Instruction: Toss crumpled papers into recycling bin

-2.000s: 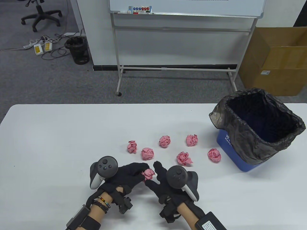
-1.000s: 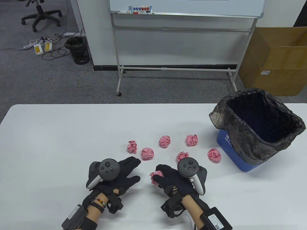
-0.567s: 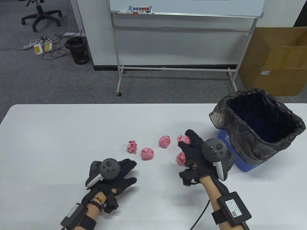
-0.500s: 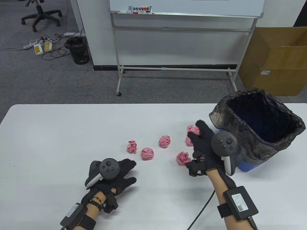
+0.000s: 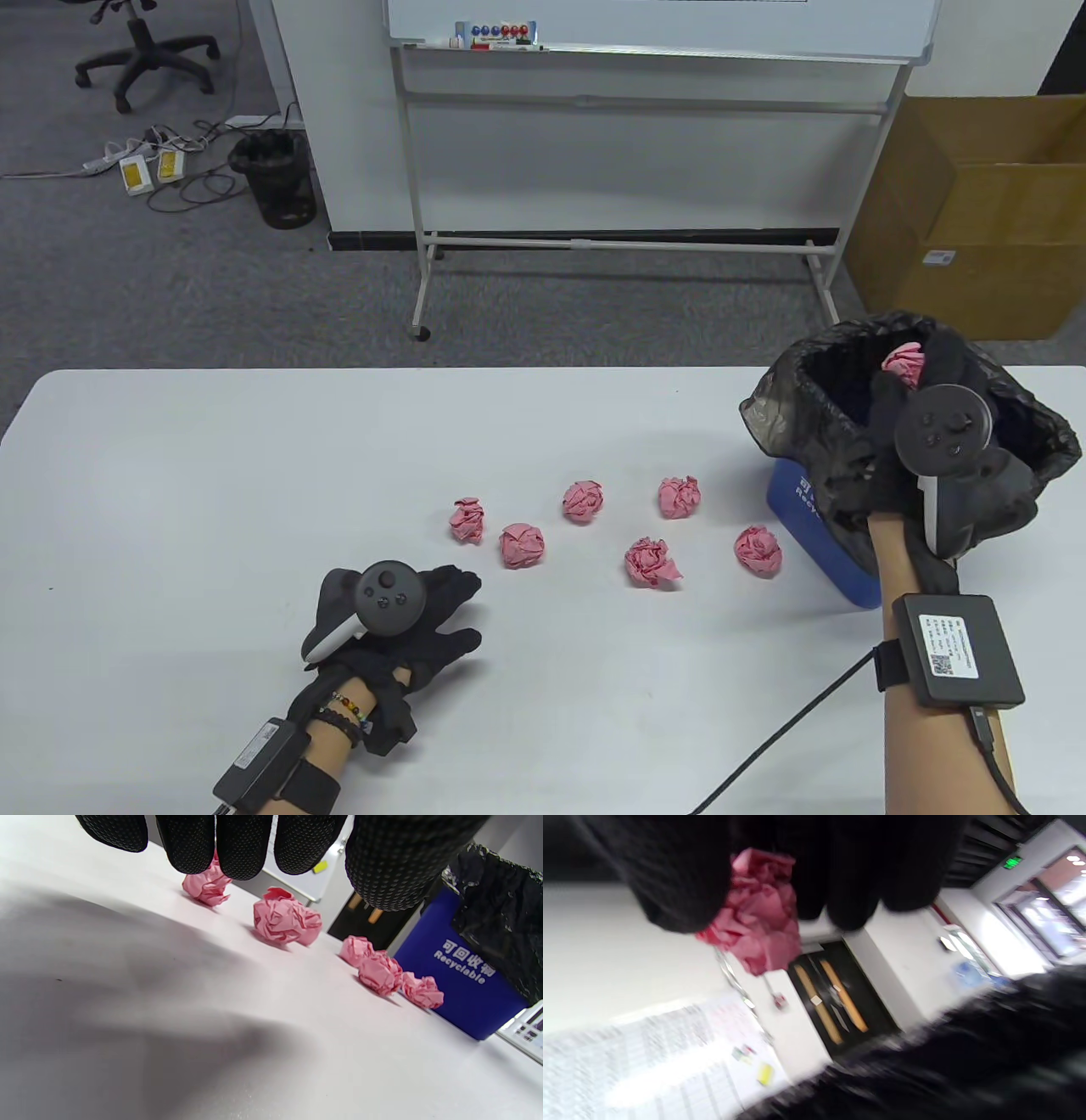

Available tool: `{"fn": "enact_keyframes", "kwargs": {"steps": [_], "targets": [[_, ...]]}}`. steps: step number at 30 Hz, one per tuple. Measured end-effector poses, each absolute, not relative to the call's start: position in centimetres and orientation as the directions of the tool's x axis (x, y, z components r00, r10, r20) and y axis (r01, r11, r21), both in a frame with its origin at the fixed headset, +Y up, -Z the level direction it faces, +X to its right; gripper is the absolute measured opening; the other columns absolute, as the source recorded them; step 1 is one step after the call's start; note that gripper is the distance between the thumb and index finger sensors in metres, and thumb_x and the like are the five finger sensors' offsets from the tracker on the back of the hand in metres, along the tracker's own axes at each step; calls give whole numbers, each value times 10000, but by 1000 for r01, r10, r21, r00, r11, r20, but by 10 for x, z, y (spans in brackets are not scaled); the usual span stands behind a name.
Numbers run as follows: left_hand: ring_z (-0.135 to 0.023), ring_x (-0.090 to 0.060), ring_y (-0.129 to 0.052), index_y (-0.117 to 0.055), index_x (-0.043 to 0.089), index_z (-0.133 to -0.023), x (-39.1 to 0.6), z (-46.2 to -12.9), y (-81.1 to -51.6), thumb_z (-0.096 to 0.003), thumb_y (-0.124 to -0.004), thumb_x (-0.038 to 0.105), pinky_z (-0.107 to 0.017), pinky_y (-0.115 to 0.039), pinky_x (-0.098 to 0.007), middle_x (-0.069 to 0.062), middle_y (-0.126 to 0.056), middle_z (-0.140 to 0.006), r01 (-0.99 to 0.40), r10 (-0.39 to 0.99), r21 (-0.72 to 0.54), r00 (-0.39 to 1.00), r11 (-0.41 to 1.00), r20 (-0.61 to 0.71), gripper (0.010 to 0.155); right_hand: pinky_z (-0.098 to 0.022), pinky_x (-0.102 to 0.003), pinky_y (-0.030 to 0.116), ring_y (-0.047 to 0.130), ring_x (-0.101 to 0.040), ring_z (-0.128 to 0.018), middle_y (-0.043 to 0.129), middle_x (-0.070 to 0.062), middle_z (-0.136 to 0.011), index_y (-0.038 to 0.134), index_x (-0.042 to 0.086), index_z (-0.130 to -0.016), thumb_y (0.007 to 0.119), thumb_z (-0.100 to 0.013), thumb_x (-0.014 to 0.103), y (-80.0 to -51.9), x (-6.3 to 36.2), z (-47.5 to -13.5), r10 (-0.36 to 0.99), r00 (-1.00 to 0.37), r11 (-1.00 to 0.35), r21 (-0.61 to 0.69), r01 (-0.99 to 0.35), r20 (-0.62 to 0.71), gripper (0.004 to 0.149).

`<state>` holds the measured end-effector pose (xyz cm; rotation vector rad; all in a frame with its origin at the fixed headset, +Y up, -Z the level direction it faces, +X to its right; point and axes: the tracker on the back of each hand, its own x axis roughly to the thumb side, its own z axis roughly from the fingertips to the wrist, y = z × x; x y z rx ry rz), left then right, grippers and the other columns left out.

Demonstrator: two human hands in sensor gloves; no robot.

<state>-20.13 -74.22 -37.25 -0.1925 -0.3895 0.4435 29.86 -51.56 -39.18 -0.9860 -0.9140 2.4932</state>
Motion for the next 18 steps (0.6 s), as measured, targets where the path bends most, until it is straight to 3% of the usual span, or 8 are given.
{"fn": "enact_keyframes", "kwargs": {"steps": [3, 13, 18], "targets": [[-1087, -457, -566, -555, 232, -1087, -202, -373, -742, -460, -801, 515, -733, -534, -678, -138, -551, -1194, -383, 454, -260, 831, 886, 321, 731, -757, -526, 577, 557, -375, -1100, 452, -68, -1174, 364, 284, -1091, 832, -335, 572, -523, 303, -396, 409, -719, -827, -561, -32, -562, 935], [-1092, -457, -552, -556, 238, -1087, -203, -374, -741, -460, -800, 514, -737, -528, -678, -140, -532, -1199, -389, 453, -244, 832, 888, 321, 727, -762, -542, 546, 524, -348, -1115, 491, -46, -1174, 419, 280, -1095, 816, -336, 592, -529, 228, -384, 337, -894, -832, -537, -137, -295, 911], [-1096, -458, -538, -550, 238, -1090, -202, -374, -741, -461, -799, 511, -739, -522, -677, -140, -515, -1205, -392, 454, -241, 830, 888, 325, 729, -761, -547, 549, 526, -352, -1117, 488, -47, -1179, 416, 286, -1100, 799, -347, 603, -548, 176, -369, 322, -936, -871, -431, -235, -140, 903]]}}
